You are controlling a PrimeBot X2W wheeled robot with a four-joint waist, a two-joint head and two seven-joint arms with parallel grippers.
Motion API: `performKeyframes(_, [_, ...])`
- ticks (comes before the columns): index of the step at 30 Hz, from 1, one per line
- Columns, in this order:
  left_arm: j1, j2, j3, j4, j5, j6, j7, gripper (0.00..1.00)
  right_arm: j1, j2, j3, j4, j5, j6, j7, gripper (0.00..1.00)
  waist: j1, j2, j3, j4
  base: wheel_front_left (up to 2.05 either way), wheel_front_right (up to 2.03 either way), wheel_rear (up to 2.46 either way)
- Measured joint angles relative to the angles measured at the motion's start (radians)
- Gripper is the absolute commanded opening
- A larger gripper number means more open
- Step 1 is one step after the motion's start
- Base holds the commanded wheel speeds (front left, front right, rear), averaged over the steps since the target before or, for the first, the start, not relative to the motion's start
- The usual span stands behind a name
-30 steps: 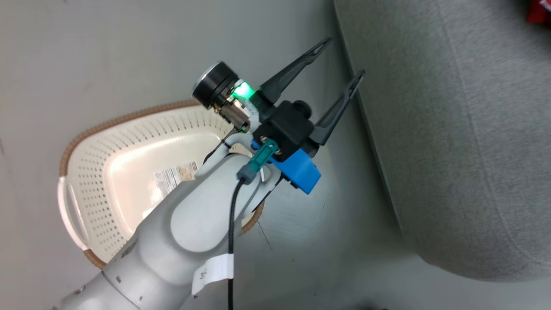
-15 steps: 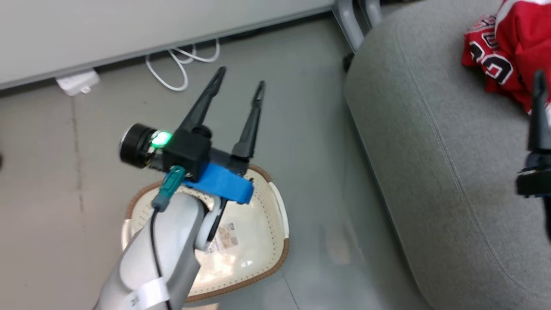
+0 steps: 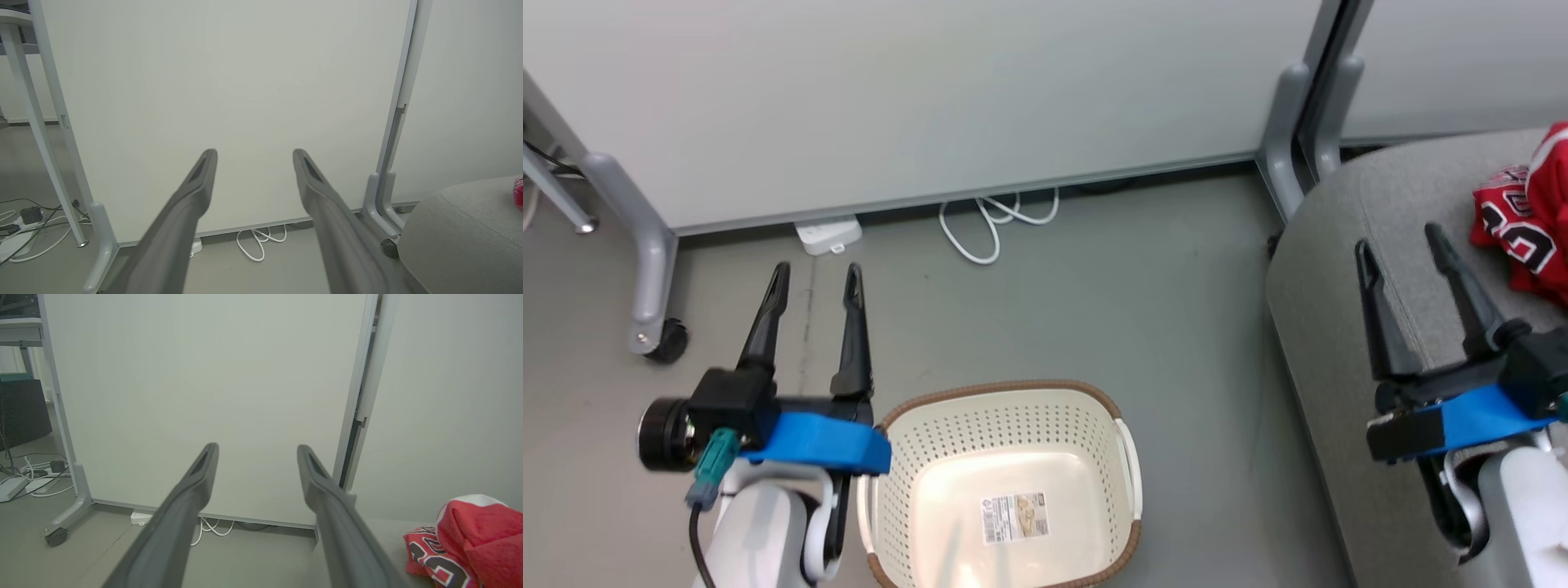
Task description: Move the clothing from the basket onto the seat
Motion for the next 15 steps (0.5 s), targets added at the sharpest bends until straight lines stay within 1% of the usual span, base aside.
performKeyframes(8, [0.132,-0.032,0.092,-0.008,0.037,-0.054,0.0,1.0,0.117,0.048,-0.016,0.019,0.001,0.0,0.0,1.0,0.0,0.0,-0.076,0.041,0.0,0.0,0.0])
performKeyframes(11, [0.17,-0.049,0.11,-0.014,0.052,-0.072,0.0,1.0,0.167,0.066,-0.027,0.031,-0.001,0.0,0.0,1.0,0.0001,0.0,-0.095,0.045,0.0,0.0,0.0])
performKeyframes(15, [0.187,-0.059,0.112,-0.014,0.061,-0.081,0.0,1.0,0.205,0.081,-0.047,0.036,-0.001,0.0,0.0,1.0,0.0001,0.0,-0.108,0.047,0.0,0.0,0.0])
